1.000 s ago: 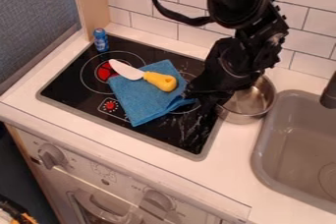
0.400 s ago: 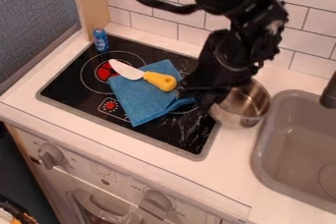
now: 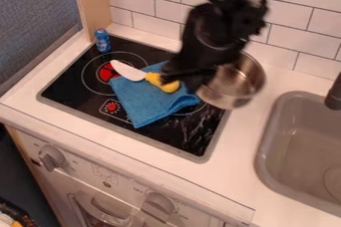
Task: Moved the silver pot from right upper part of the burner to the left lower part of the burner
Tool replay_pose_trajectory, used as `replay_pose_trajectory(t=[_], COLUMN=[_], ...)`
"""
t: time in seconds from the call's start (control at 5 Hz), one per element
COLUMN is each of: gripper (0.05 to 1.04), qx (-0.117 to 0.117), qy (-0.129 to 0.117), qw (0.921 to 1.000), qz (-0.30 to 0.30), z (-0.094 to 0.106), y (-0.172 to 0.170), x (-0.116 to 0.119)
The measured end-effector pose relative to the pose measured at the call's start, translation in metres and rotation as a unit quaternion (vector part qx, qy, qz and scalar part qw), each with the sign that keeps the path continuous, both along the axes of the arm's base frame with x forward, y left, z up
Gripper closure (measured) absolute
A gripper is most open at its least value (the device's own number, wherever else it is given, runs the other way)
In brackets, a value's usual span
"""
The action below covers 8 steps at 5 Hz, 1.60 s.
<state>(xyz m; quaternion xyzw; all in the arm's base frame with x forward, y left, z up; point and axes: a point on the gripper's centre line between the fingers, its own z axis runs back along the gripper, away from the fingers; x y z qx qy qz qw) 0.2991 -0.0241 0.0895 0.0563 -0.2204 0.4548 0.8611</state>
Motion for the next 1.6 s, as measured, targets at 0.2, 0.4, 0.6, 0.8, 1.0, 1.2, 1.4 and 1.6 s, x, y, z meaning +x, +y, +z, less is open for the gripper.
replay_pose_trajectory(t=[0.2, 0.4, 0.6, 0.8, 1.0, 1.2, 1.4, 1.6], gripper=[1.000, 1.000, 1.000, 1.000, 1.000, 1.000, 1.000, 0.959], qx=[-0.010, -0.017, -0.010, -0.010, -0.009, -0.007, -0.008, -0.019], qy=[-0.029, -0.031, -0.022, -0.024, -0.017, 0.004, 0.006, 0.003], qw=[0.9978, 0.9934, 0.9876, 0.9773, 0.9716, 0.9657, 0.9622, 0.9618], qz=[0.058, 0.109, 0.155, 0.210, 0.236, 0.260, 0.272, 0.273], z=[0.015, 0.014, 0.006, -0.006, -0.028, -0.051, -0.061, -0.068], y=[0.036, 0.072, 0.110, 0.144, 0.164, 0.180, 0.190, 0.194], x=[-0.018, -0.035, -0.050, -0.067, -0.074, -0.081, -0.082, -0.071])
